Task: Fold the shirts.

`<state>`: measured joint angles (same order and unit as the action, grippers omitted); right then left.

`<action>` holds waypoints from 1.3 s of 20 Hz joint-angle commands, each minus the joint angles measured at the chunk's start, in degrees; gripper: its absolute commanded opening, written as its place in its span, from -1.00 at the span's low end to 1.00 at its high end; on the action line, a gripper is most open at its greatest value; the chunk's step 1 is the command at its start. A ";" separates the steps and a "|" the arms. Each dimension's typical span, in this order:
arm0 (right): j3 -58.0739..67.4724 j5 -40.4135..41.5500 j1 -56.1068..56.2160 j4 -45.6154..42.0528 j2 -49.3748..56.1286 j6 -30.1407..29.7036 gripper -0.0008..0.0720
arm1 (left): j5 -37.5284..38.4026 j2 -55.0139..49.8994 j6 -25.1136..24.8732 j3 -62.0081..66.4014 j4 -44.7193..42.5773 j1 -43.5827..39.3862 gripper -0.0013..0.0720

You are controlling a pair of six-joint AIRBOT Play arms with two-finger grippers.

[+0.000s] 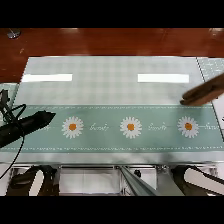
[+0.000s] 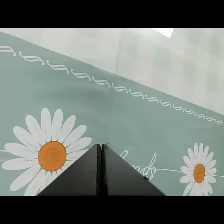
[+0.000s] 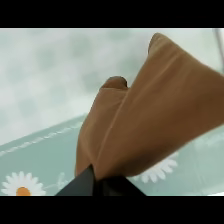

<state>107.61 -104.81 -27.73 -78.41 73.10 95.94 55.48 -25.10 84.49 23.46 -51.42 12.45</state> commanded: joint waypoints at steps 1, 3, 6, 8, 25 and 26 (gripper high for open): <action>-13.99 -1.53 -10.10 -8.11 -8.41 -0.02 -0.92 | 0.00 0.02 0.02 0.00 0.00 0.02 -0.90; -25.24 -1.53 -14.95 -16.39 -13.57 -0.09 -0.92 | -0.02 0.02 0.02 0.00 0.00 0.02 -0.90; -42.47 1.03 -20.79 -20.70 -21.53 -0.61 -0.92 | -0.02 0.02 0.02 0.00 0.00 0.02 -0.90; -52.87 5.97 -22.43 -22.01 -26.32 1.25 -0.42 | -0.02 0.00 0.02 0.00 0.00 0.02 -0.90; -19.17 36.39 31.10 1.60 4.24 -6.54 -0.92 | 6.38 -41.53 0.55 56.78 -16.48 -24.44 -0.91; -22.43 37.64 35.12 -0.87 6.16 -6.36 -0.92 | 6.03 -42.69 4.35 54.14 -23.17 -27.06 -0.91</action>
<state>88.20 -73.49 -6.52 -74.08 74.41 89.78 60.27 -62.41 82.17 74.30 -59.70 -6.42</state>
